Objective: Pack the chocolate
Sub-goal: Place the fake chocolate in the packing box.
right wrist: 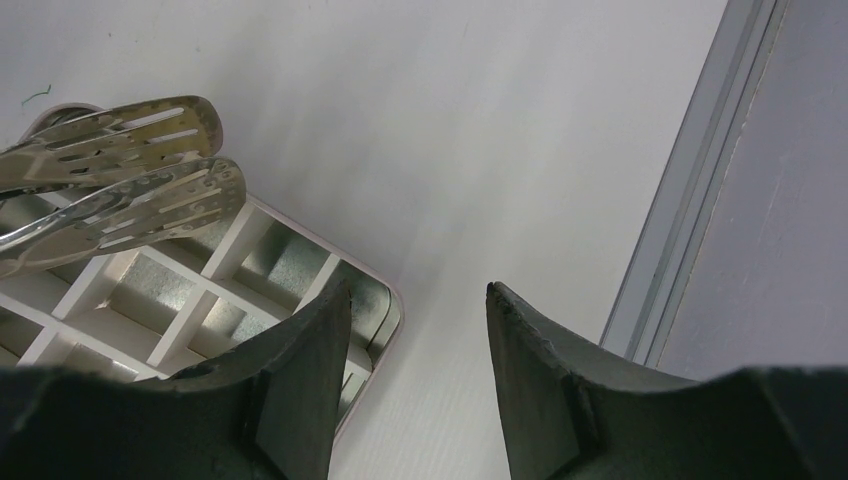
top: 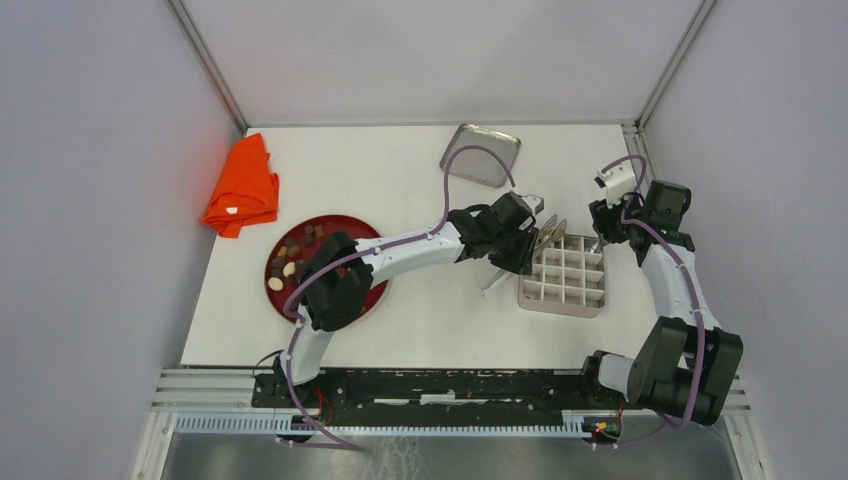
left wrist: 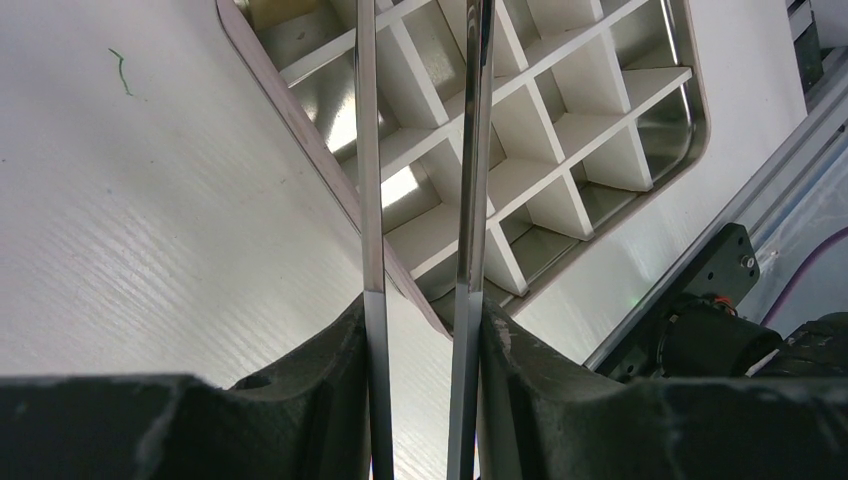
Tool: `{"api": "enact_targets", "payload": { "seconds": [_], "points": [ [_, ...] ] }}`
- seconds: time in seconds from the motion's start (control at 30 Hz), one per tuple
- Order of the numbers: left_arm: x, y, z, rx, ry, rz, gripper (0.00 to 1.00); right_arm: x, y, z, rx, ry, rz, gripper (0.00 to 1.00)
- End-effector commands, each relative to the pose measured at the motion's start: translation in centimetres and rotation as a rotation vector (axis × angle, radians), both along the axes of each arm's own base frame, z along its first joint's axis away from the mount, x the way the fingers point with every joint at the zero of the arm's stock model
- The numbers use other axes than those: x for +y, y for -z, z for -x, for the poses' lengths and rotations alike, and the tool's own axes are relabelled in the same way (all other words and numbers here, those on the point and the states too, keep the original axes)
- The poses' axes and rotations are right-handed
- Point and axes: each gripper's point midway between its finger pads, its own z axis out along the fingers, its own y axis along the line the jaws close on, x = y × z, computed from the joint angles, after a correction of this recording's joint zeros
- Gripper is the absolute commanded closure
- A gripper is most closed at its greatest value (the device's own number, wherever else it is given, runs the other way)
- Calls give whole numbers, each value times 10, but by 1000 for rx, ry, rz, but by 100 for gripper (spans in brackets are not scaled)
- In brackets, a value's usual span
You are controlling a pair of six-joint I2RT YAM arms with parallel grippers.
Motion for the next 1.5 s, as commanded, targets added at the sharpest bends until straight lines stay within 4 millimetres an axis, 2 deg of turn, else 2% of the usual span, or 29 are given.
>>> {"api": "enact_targets", "payload": {
  "seconds": [0.0,0.27,1.47],
  "points": [
    [-12,-21,-12,-82,22,33,70,0,-3,-4,-21,-1,6,41],
    [-11,-20,-13,-92,20,16,63,0,-3,-4,-21,-4,7,42],
    [-11,-19,-13,-82,20,-10,54,1,-2,-4,-15,-11,5,41]
  ]
}}
